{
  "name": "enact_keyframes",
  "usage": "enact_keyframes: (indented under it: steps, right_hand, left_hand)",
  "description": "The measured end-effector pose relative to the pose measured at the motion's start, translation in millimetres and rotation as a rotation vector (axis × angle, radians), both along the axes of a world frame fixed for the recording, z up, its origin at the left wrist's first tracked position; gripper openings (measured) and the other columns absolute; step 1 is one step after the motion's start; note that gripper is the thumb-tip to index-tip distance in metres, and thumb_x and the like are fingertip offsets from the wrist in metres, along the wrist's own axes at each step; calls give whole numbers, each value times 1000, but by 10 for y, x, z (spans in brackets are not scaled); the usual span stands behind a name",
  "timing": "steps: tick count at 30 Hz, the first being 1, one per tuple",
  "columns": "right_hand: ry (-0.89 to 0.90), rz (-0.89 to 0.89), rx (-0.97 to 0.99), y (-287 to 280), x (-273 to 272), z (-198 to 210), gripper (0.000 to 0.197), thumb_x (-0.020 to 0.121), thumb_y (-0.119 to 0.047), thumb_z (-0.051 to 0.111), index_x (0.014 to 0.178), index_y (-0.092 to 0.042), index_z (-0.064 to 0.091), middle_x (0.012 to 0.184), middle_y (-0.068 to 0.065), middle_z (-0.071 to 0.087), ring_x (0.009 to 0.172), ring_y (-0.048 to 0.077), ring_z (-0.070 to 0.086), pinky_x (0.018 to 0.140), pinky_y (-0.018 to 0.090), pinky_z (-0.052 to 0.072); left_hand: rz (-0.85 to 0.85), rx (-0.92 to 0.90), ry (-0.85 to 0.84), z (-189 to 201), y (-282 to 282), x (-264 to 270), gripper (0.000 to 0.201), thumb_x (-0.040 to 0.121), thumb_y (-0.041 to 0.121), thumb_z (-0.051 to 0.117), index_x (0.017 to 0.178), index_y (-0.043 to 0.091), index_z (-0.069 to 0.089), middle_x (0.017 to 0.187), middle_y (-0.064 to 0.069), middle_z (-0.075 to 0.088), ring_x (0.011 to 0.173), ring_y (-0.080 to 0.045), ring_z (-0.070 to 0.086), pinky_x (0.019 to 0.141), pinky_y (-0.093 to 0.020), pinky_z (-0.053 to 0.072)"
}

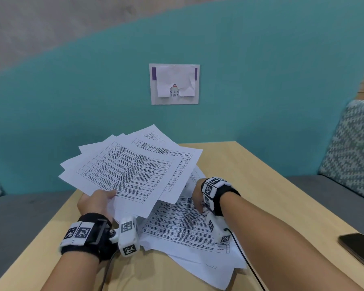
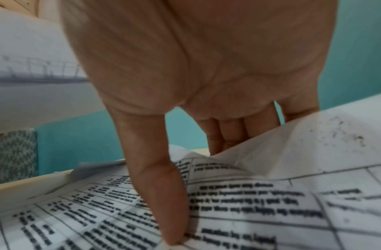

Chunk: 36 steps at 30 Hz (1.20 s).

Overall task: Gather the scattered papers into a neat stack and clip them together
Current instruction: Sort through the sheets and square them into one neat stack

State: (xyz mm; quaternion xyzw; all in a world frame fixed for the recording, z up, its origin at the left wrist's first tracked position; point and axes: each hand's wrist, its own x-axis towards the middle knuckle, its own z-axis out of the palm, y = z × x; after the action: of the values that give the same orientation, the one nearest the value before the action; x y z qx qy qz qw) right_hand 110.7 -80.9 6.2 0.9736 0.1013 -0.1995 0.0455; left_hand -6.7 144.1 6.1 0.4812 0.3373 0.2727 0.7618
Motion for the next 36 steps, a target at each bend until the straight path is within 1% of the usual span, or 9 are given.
enact_keyframes:
  steps: [4, 8, 13, 18, 21, 24, 27, 29, 36]
  right_hand:
    - [127, -67, -57, 16, 141, -33, 75, 77, -45, 81, 138, -8, 58, 135, 15, 59, 116, 32, 63, 98, 40, 50]
    - [205, -10, -25, -149, 55, 102, 61, 96, -30, 64, 147, -2, 46, 156, 17, 40, 136, 34, 49, 103, 40, 44]
    - [177, -69, 46, -287, -55, 235, 67, 98, -28, 63, 153, -4, 34, 163, 10, 30, 133, 27, 47, 104, 36, 40]
    - [81, -60, 13, -128, 41, 21, 67, 85, -37, 77, 138, -2, 56, 146, 18, 52, 120, 32, 55, 99, 39, 43]
    - [63, -80, -107, 56, 166, -151, 101, 63, -60, 86, 144, -10, 51, 143, 13, 57, 122, 34, 61, 102, 51, 49]
    - [43, -107, -72, 101, 542, -406, 97, 67, -49, 89, 147, -13, 48, 146, 10, 53, 124, 33, 59, 102, 52, 49]
    - [59, -117, -115, 94, 772, -605, 115, 56, -61, 88, 151, -22, 37, 155, 8, 42, 126, 36, 57, 96, 59, 50]
    - [86, -96, -123, 107, 1065, -809, 110, 57, -62, 86, 149, -23, 41, 154, 6, 44, 126, 35, 57, 94, 56, 51]
    - [53, -105, -145, 202, 684, -546, 112, 62, -51, 90, 152, -13, 35, 152, 14, 46, 126, 40, 57, 98, 59, 49]
  left_hand:
    - [41, -21, 7, -19, 45, 26, 48, 79, -14, 72, 123, 4, 64, 131, -20, 67, 98, -29, 61, 103, -55, 49]
    - [48, -71, -21, -21, 64, 36, 48, 78, -17, 70, 120, 4, 65, 130, -19, 68, 96, -32, 62, 98, -52, 53]
    - [22, -56, -23, -8, 57, 33, 52, 82, -17, 68, 131, 0, 61, 137, -19, 63, 115, -37, 62, 102, -52, 47]
    - [21, -31, -21, 5, 20, 3, 51, 82, -15, 70, 130, 0, 61, 135, -19, 64, 111, -32, 62, 101, -48, 48]
    - [31, -13, -26, 1, 14, -2, 52, 82, -16, 69, 130, 0, 59, 127, -18, 64, 99, -27, 55, 97, -46, 51]
    - [28, -15, -31, -3, 34, -16, 52, 83, -16, 69, 130, 1, 58, 125, -17, 64, 99, -29, 55, 96, -44, 50]
    - [18, -10, -43, -16, 46, -6, 58, 81, -17, 69, 135, 0, 56, 130, -18, 63, 111, -35, 61, 103, -50, 51]
    - [12, -12, -38, -19, 46, 1, 57, 81, -16, 69, 133, 2, 57, 132, -20, 63, 115, -39, 62, 104, -54, 51]
    - [22, -44, -24, -57, 90, 35, 44, 81, -13, 71, 117, 10, 59, 115, -15, 63, 100, -33, 60, 100, -53, 51]
